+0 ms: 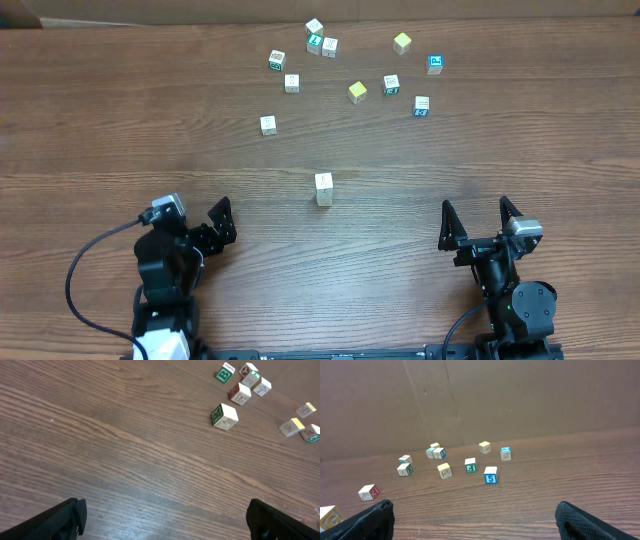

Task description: Form a tower

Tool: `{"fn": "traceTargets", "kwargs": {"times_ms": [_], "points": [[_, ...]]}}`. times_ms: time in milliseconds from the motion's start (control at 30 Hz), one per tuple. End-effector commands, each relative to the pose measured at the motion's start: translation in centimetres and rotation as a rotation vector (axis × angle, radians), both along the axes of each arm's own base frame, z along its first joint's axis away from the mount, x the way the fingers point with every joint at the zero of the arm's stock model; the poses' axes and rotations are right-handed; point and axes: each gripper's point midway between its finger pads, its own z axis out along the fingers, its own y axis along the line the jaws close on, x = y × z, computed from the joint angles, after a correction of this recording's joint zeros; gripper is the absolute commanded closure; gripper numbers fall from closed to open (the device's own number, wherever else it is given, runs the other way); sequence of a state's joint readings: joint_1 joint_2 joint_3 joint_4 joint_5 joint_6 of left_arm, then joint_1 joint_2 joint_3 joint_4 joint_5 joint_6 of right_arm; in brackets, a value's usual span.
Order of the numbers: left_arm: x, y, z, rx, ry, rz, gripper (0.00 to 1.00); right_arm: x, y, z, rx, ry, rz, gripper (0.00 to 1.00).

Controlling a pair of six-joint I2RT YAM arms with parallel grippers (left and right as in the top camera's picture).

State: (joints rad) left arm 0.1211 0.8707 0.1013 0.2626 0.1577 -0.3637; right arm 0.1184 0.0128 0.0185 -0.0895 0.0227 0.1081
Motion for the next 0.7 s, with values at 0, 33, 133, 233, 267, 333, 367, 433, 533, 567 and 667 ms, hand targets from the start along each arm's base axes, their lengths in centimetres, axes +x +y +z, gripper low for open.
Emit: {"fn": "traceTargets", "kwargs": {"times_ms": [0,33,133,233,267,333,367,433,533,567,667], "points": [[-0.7,0.0,-0.3,0.009,-0.022,0.005,0.00,0.0,0.0,-0.1,-0.004,-0.008,0.003,0.00],[-0.9,0.0,-0.3,0.009,-0.027,0.005,0.00,0.0,0.0,-0.1,-0.004,-0.008,0.003,0.00],[-1.5,-0.1,-0.3,0.014,-0.057,0.006,0.01,0.0,0.0,-0.1,-0.004,-0.008,0.003,0.00],[-1.9,0.2,0.0,0.024,-0.062,0.025,0.01,0.0,0.0,-0.1,-0.004,-0.007,0.003,0.00],[-2.0,0.3,0.2,0.028,-0.070,0.030,0.01,0.0,0.0,-0.1,-0.004,-0.008,0.003,0.00],[-2.3,0.4,0.6,0.036,-0.083,0.036,0.00,0.0,0.0,-0.1,-0.004,-0.008,0.003,0.00],[-2.4,0.5,0.8,0.038,-0.088,0.040,0.00,0.0,0.0,-0.1,-0.004,-0.008,0.003,0.00],[-2.8,0.6,1.0,0.041,-0.094,0.046,0.00,0.0,0.0,-0.1,-0.004,-0.008,0.003,0.00],[-3.4,0.9,1.9,0.066,-0.129,0.060,0.00,0.0,0.0,-0.1,-0.004,-0.007,0.003,0.00],[-3.3,0.9,2.6,0.096,-0.162,0.052,0.01,0.0,0.0,-0.1,-0.004,-0.007,0.003,0.00],[-3.2,0.9,5.1,0.177,-0.270,0.029,0.00,0.0,0.0,-0.1,-0.004,-0.007,0.003,0.00]]}}
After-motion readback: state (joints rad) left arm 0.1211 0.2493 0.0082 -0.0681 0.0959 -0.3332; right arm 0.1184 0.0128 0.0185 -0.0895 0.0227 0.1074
